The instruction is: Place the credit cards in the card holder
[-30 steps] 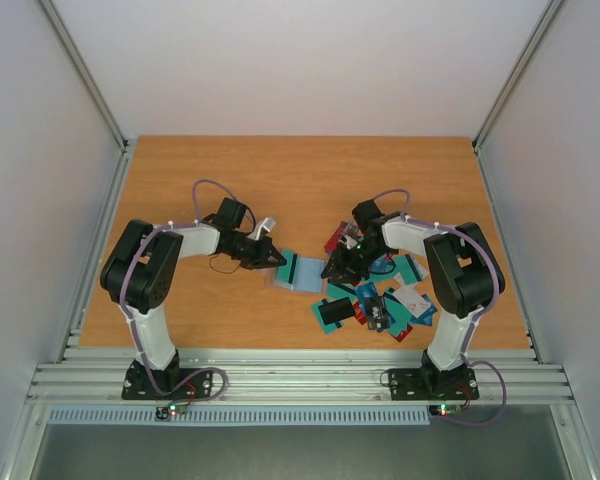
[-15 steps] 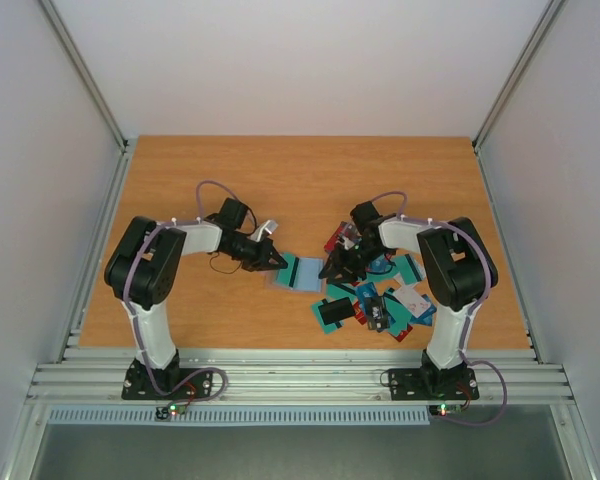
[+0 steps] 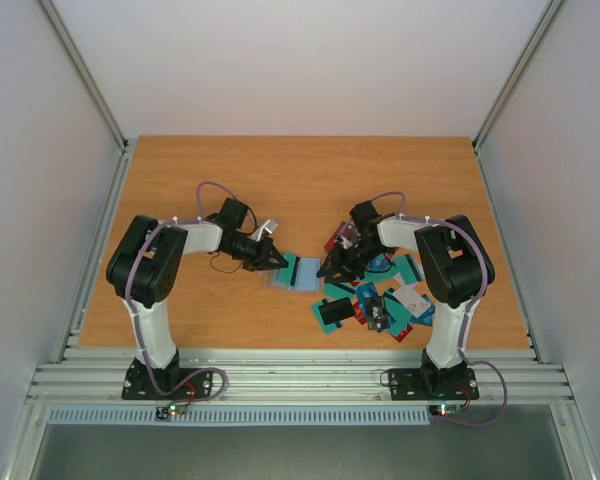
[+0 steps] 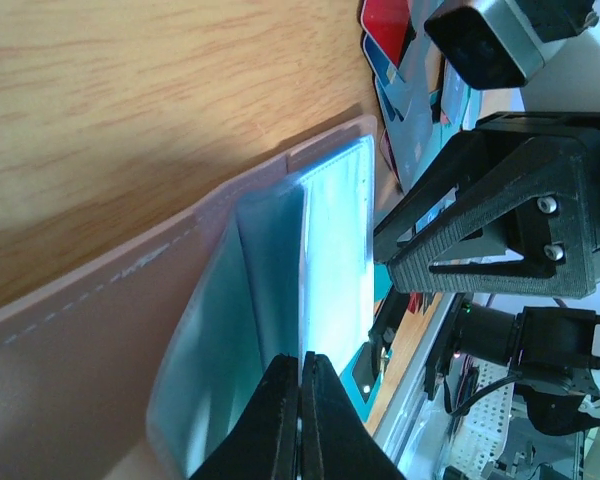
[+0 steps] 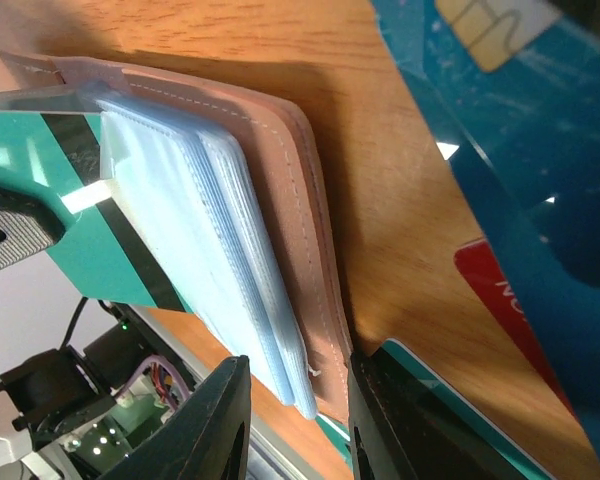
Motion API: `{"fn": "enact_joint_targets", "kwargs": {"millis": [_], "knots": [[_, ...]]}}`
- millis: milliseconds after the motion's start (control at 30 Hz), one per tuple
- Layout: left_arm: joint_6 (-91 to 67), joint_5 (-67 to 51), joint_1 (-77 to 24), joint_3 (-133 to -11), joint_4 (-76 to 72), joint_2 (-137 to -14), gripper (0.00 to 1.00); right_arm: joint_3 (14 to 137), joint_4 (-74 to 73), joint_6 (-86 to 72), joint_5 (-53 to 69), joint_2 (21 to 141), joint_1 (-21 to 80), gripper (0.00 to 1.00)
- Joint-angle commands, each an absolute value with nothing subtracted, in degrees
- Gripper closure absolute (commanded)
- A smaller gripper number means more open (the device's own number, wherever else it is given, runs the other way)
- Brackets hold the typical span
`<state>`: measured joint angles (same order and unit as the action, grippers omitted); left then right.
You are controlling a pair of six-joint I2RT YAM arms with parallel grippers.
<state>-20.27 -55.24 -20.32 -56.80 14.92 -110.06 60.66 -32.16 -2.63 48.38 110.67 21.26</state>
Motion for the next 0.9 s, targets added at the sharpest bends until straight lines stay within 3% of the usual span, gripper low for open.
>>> {"fn": "enact_joint_targets", "kwargs": {"millis": [0, 867], "knots": [[-23.8, -56.8, -20.1, -57.3, 9.1, -112.2, 1.00, 61.1, -31.2, -1.6, 46.2, 112.4, 21.3, 0.71], [-30.1, -54.1, -22.6, -53.0, 7.3, -111.8, 1.00, 57.3, -24.9, -9.3, 47.3, 112.4, 21.3, 0.75]]}}
